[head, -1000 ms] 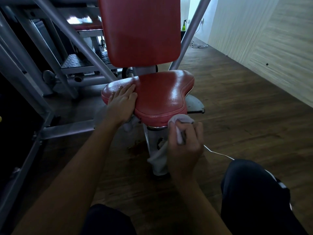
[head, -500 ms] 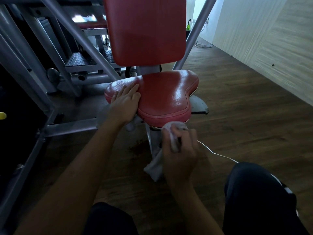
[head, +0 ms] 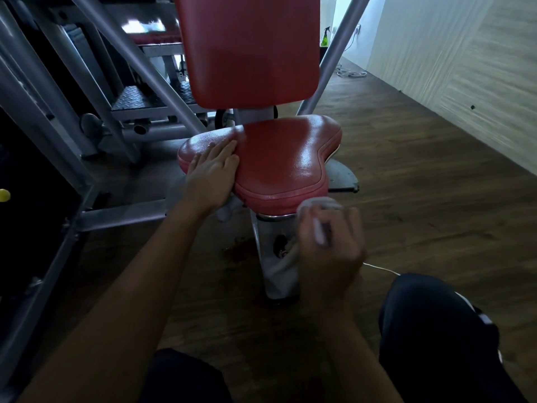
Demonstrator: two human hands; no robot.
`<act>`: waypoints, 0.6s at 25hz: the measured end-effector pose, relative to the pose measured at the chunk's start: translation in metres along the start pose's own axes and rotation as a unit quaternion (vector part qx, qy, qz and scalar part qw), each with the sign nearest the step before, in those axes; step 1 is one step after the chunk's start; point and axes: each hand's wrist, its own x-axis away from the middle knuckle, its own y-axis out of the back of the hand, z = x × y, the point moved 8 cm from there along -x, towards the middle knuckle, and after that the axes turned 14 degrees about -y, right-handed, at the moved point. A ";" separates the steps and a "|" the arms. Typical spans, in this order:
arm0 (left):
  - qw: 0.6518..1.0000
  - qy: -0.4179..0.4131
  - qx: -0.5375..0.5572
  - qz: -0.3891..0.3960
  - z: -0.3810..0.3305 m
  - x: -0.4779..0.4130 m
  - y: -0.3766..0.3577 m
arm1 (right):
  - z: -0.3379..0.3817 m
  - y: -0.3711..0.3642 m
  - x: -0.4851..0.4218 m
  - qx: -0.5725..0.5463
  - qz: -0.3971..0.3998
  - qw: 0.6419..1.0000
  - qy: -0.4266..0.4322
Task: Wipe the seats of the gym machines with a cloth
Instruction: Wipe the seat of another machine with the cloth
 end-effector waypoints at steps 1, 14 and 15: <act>1.000 0.000 -0.003 -0.002 0.000 0.000 -0.001 | -0.004 0.004 -0.005 -0.011 -0.013 1.000 -0.012; 0.997 -0.038 -0.072 0.013 -0.009 0.002 0.001 | 0.023 -0.009 0.009 -0.042 0.024 0.998 0.031; 0.996 -0.042 -0.073 0.020 -0.009 0.003 0.001 | 0.025 -0.010 0.010 -0.038 0.040 0.997 0.051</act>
